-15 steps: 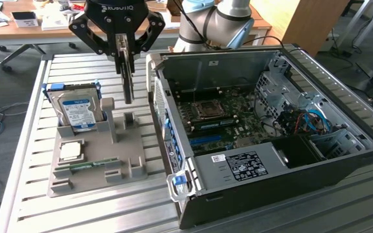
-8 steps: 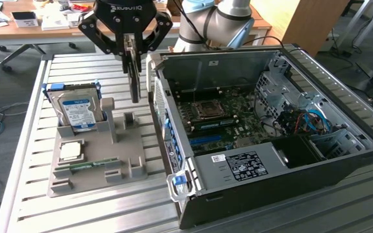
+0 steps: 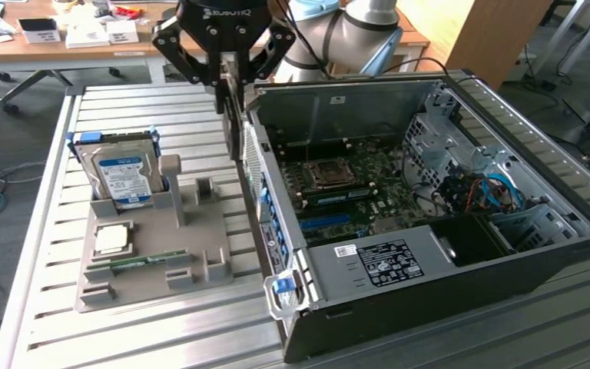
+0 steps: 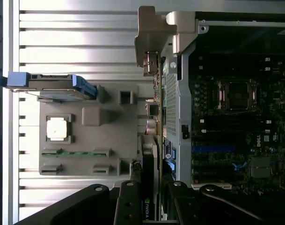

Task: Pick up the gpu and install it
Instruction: 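Pick up the gpu and move the gpu toward the slot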

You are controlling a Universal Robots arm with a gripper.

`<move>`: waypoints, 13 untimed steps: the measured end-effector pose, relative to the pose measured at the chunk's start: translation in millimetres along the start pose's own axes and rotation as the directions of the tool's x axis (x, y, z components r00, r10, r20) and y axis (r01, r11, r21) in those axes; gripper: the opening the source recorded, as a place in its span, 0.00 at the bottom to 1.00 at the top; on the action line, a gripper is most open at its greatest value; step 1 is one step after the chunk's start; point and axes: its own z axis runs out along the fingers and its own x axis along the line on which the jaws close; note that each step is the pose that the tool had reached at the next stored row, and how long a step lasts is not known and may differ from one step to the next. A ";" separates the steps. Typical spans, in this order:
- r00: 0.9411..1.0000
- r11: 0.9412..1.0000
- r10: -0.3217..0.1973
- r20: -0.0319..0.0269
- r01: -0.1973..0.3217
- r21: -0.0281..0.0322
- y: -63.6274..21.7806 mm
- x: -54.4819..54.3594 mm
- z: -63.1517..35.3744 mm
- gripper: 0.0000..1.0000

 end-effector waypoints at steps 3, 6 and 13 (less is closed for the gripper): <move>1.000 1.000 0.000 0.000 0.000 -0.002 0.2 -9.4 0.2 0.27; 1.000 1.000 0.000 0.000 0.000 -0.004 0.4 -17.8 0.3 0.27; 1.000 1.000 0.000 0.000 0.000 -0.005 0.8 -36.8 0.7 0.27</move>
